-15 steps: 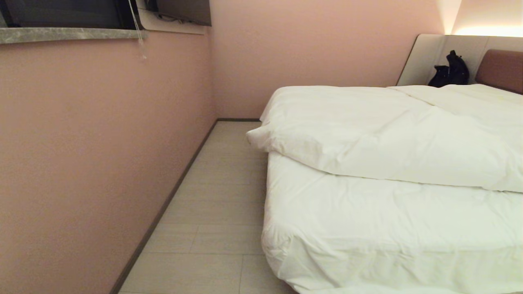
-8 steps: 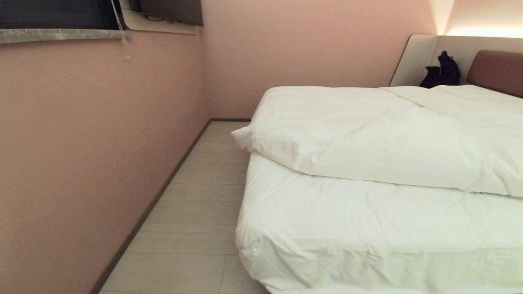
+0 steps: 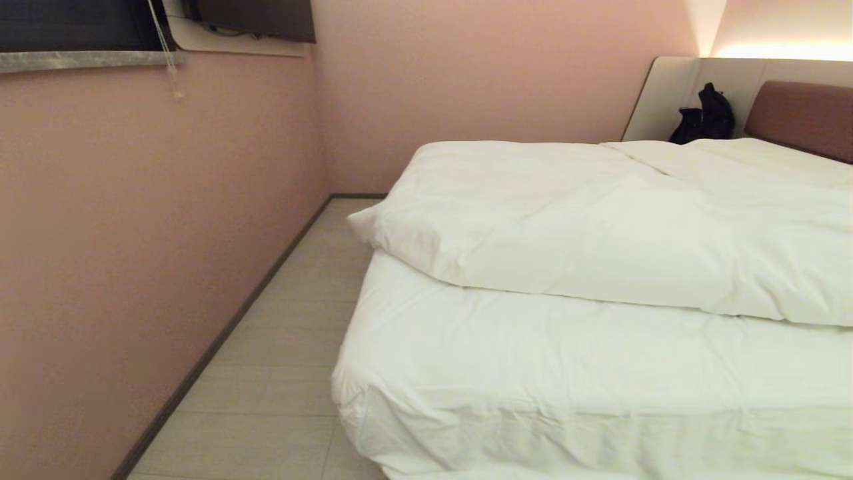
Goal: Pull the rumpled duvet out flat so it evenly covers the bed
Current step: Hold the folded corner of the quilt
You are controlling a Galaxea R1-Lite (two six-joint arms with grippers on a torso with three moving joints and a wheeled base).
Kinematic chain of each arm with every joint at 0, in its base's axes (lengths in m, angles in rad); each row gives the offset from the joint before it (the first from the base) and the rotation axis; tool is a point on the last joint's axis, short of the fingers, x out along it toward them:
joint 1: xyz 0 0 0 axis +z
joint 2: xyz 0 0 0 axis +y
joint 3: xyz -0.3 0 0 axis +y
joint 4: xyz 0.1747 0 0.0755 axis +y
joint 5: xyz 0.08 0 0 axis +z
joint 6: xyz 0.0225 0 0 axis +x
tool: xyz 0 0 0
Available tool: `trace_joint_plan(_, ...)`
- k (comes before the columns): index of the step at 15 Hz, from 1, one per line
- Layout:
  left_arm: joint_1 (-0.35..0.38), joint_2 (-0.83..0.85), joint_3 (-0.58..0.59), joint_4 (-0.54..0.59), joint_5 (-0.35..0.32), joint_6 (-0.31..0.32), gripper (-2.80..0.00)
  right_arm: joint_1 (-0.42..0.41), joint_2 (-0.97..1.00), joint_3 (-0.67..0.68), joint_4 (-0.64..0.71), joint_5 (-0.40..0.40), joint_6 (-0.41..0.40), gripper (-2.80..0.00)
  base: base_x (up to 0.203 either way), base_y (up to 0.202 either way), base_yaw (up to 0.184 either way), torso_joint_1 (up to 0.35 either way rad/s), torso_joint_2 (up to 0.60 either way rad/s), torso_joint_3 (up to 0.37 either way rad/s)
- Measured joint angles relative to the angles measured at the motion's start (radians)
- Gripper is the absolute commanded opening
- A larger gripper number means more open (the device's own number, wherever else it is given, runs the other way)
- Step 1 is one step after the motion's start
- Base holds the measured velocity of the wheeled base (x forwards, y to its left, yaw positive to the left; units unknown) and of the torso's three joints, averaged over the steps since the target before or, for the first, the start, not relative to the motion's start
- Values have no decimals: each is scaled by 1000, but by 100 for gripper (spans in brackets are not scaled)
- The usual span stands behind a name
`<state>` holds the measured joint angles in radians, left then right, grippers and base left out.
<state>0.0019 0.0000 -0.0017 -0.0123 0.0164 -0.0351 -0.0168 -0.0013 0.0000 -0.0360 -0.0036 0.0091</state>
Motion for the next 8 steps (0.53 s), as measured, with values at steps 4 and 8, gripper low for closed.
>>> trace_joint_plan(4, 0, 0, 0, 0, 0, 1, -280, 0, 0, 0, 0, -1, 0, -280, 0, -195, 0, 4, 3, 1)
trace_joint_plan(8, 0, 0, 0, 1, 0, 0, -280, 0, 0, 0, 0, 0, 0, -280, 0, -192, -1, 2, 2, 1)
